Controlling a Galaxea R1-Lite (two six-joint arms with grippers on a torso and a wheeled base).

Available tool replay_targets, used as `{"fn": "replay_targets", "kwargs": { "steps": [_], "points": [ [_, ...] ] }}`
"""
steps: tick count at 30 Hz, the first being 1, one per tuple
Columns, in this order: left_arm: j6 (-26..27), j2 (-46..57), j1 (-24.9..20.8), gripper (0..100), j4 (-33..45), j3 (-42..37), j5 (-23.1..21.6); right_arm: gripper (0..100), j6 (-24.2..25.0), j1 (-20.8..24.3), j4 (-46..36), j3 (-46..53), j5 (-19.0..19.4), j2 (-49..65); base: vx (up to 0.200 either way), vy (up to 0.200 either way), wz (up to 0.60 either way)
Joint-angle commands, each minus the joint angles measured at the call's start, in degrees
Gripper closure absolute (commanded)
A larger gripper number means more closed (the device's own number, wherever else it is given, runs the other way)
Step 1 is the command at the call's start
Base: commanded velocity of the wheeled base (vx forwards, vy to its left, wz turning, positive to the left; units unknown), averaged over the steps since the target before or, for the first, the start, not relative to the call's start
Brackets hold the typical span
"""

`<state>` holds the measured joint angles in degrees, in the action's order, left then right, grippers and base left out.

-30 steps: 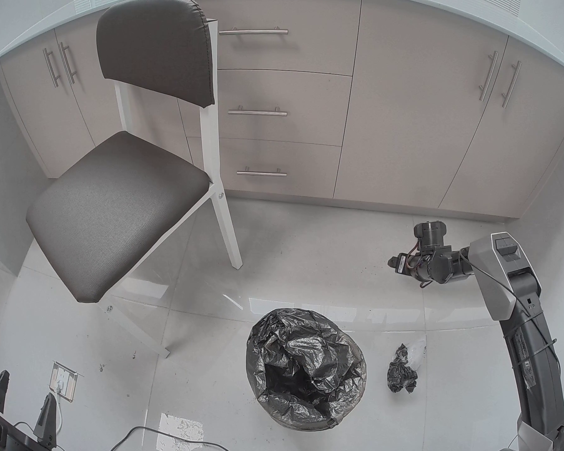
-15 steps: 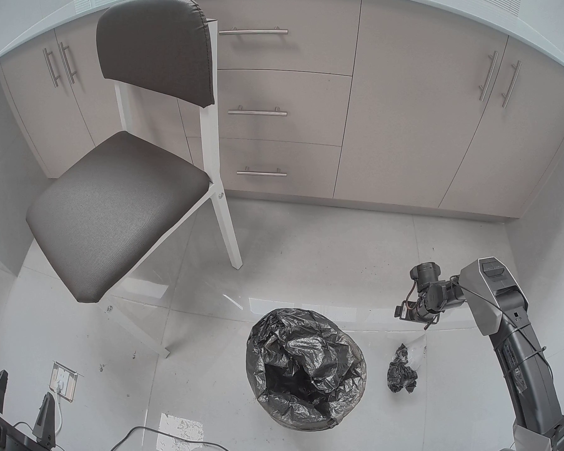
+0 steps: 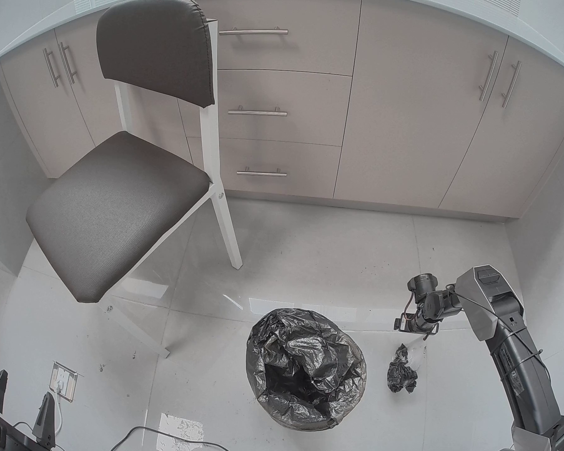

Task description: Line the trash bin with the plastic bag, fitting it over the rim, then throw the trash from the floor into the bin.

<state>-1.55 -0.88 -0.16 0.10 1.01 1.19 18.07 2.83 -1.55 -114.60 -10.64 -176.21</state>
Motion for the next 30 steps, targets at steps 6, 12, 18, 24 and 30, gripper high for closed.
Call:
{"fn": "replay_targets", "kwargs": {
  "steps": [6,12,18,24,30],
  "points": [
    [-0.12,0.44,-0.02,0,-0.01,-0.84,0.04,0,-1.37,0.51,-5.04,0.01,-0.52,-1.4,0.0,0.0,0.0],
    [-0.47,0.44,-0.02,0,-0.01,-0.84,0.12,0,-4.44,0.6,-5.92,0.01,-1.93,-1.4,0.0,0.0,0.0],
    [-0.47,0.53,-0.02,0,-0.01,-0.84,0.12,0,-4.53,0.6,-6.19,0.01,-2.01,-1.4,0.0,0.0,0.0],
    [-0.56,0.44,-0.02,0,-0.1,-0.84,0.21,0,-6.03,1.04,-6.54,0.01,-3.16,-1.4,0.0,0.0,0.0],
    [-0.74,0.53,-0.02,0,-0.01,-0.84,0.21,0,-8.13,1.21,-6.63,0.01,-3.33,-1.4,0.0,0.0,0.0]
  ]
}}
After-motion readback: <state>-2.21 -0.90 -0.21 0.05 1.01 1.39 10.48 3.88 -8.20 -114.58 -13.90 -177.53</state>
